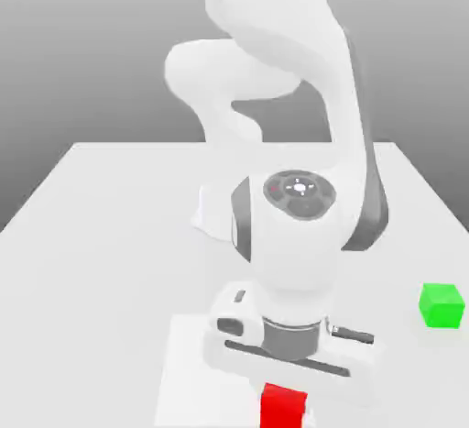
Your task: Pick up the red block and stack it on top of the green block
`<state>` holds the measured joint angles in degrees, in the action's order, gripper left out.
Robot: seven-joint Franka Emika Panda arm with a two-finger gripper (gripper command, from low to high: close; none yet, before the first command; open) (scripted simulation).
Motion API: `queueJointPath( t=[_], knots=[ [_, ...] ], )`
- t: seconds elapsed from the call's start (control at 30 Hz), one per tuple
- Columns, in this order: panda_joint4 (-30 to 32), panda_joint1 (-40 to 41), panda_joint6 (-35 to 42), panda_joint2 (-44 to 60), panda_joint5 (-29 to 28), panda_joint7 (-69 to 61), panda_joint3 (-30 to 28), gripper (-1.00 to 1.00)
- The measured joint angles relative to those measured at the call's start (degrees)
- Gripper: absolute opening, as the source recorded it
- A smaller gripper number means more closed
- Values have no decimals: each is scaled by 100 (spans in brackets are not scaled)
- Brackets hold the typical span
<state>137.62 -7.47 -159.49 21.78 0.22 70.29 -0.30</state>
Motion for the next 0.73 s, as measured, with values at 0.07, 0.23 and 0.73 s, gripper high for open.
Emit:
queueJointPath(
  t=[0.07,0.23,0.73],
  knots=[
    [57,-1,306,-364,-6,4,-1,-100],
    [378,-435,722,-1068,-69,-467,618,-100],
    [1006,-2209,30,-944,-1062,-1242,1775,100]
  ],
)
